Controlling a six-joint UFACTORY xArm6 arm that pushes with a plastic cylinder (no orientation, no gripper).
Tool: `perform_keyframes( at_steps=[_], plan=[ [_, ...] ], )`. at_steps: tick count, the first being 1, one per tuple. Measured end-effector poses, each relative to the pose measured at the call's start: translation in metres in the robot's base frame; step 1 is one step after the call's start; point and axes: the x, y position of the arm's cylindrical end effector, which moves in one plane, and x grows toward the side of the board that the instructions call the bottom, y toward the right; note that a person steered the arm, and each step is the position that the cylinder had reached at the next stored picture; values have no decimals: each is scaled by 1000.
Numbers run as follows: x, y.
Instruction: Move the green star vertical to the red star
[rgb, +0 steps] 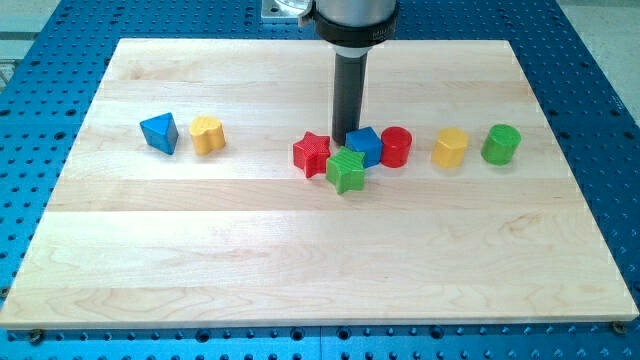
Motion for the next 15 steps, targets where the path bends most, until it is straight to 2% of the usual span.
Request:
perform_keyframes(
  at_steps=[1, 2, 3, 4, 5, 9, 13, 15],
  plan=[
    [16, 0],
    [3, 0],
    [4, -42],
    [6, -43],
    [-11, -44],
    [-16, -44],
    [7, -43],
    [2, -5]
  ],
)
